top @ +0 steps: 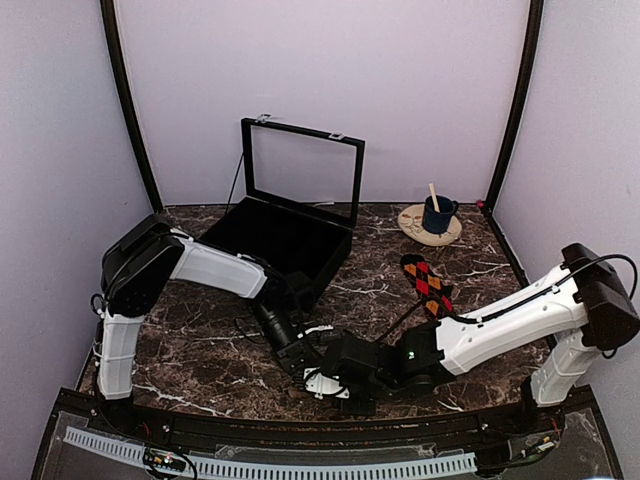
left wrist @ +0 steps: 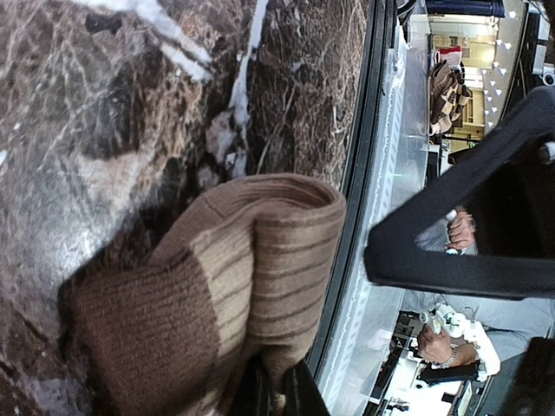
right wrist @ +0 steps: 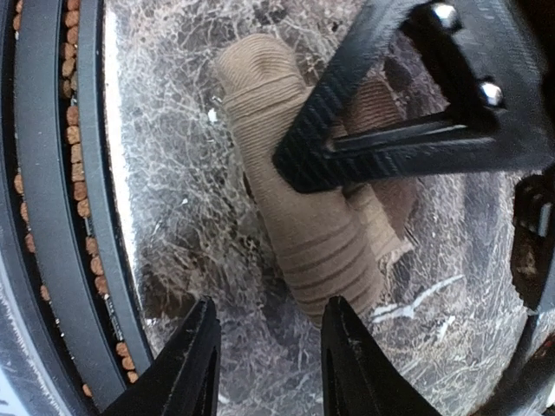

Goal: Roll the socks
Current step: Roll the sock at the center of the board.

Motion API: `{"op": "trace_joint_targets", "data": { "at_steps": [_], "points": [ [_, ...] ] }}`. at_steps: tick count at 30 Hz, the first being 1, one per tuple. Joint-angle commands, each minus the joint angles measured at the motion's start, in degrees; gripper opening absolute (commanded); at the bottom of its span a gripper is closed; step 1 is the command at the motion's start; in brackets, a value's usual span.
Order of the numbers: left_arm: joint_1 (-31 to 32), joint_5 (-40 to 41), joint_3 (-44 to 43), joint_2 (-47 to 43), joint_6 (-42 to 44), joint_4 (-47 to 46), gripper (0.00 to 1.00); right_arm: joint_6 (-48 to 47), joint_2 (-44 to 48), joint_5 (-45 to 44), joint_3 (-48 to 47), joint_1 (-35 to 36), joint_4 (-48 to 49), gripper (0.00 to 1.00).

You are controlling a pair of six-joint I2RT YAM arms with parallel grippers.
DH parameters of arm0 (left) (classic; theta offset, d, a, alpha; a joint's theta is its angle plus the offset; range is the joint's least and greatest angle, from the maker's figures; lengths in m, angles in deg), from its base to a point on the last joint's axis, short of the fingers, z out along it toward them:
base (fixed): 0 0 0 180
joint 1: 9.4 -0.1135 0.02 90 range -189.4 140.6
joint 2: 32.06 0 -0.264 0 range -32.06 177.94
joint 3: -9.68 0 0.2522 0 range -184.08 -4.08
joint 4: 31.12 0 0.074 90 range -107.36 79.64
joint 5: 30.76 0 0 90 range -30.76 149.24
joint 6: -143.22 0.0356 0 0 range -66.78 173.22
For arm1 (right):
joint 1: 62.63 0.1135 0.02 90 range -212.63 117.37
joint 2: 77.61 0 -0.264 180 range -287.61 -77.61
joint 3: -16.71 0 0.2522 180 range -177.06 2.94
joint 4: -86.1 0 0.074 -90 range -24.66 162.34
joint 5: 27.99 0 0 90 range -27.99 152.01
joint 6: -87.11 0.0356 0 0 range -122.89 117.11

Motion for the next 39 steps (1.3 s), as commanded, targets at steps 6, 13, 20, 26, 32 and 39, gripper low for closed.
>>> {"op": "trace_joint_targets", "data": {
  "at_steps": [6,13,20,26,32,39],
  "points": [
    [-1.0,2.6,-0.1,1.6,1.2,2.5,0.0,-4.6,-4.4,-2.7,-2.1,0.5,3.8,0.39],
    [-1.2,2.1,0.0,1.8,1.2,2.5,0.0,-5.8,-5.6,-4.7,-2.5,0.5,5.2,0.39],
    [-1.2,1.4,0.1,2.0,1.3,2.4,0.0,-7.2,-6.2,-6.9,-1.9,0.5,7.0,0.4],
    [-1.3,1.3,0.2,2.1,1.3,2.7,0.0,-8.3,-6.9,-8.8,-1.3,0.4,8.8,0.4],
    [-1.6,1.0,0.4,2.1,1.4,2.8,0.0,-8.2,-8.2,-7.9,-1.0,0.4,8.9,0.4],
    [-2.0,0.5,0.4,2.1,1.5,2.8,0.0,-7.9,-8.6,-7.4,1.2,-0.9,10.4,0.4]
  ]
}}
